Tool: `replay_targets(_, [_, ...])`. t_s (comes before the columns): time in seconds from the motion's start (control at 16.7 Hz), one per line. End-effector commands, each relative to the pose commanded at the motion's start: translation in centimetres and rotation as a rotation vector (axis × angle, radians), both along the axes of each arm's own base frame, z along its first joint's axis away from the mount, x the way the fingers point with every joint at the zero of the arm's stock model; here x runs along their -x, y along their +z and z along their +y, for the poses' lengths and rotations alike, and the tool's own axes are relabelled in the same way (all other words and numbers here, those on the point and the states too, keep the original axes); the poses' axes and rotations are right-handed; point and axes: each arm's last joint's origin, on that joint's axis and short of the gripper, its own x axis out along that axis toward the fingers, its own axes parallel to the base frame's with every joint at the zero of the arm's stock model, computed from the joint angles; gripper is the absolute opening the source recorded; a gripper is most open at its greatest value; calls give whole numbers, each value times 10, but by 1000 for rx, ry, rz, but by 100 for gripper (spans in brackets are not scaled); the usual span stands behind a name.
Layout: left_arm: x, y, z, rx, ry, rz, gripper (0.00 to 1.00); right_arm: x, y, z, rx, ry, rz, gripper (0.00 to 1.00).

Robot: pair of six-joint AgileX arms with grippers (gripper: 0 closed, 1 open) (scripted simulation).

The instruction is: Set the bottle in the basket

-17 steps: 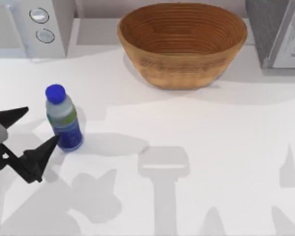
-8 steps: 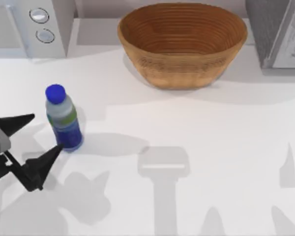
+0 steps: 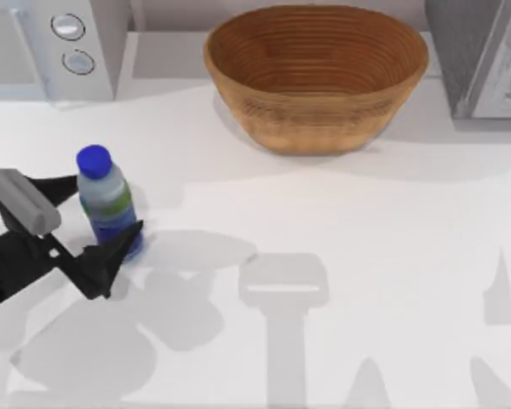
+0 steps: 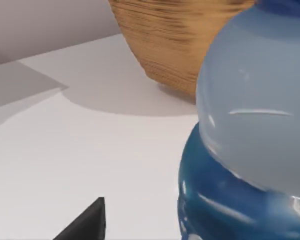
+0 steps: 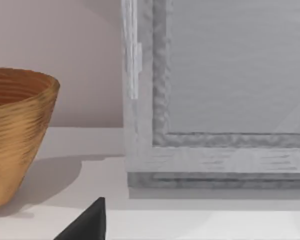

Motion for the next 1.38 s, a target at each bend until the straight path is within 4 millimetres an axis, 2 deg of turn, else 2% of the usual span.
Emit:
replay_targets(0.18, [-13, -3, -17, 0, 0, 0, 100, 0, 0, 0, 0, 0, 0, 100])
replay_targets(0.42, [-14, -3, -18, 0, 0, 0, 100, 0, 0, 0, 0, 0, 0, 100])
replay_targets(1.2, [-14, -3, -18, 0, 0, 0, 2, 0, 0, 0, 0, 0, 0, 100])
replay_targets(1.38, [-14, -3, -18, 0, 0, 0, 0, 0, 0, 0, 0, 0, 0, 100])
